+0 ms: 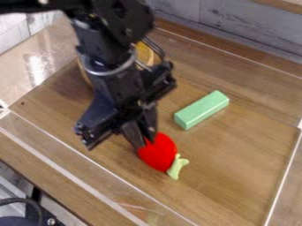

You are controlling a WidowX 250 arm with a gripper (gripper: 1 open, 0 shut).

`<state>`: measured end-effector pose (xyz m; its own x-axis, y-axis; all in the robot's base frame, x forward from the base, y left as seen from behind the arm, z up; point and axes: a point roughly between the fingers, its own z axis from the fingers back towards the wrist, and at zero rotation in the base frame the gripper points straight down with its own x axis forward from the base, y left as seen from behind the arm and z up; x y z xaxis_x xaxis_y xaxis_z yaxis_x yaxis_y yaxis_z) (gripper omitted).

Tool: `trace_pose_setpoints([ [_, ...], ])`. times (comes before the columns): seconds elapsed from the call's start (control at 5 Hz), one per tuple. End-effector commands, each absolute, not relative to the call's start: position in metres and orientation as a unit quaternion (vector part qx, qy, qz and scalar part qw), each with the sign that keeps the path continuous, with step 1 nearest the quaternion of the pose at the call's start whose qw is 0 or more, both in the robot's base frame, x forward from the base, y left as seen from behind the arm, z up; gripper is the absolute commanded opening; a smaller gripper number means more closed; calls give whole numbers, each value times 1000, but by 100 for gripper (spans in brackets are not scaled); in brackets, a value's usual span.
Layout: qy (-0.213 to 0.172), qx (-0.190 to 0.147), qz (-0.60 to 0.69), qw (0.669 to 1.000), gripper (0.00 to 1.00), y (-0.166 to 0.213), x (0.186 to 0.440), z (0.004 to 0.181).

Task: Move the red object to the left side of the table

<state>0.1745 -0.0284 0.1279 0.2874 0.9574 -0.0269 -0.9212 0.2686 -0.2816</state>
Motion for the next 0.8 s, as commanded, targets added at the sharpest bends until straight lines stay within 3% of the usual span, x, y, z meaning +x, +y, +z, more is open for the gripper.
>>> trace_pose_setpoints([
  [0.0,-79,-121,599,787,0,-10,178,146],
  [0.2,-82,-116,601,787,0,-4,181,150],
  [0.4,-75,-122,593,792,0,-21,191,155],
  [0.6,-63,-121,634,761,0,-43,188,151],
])
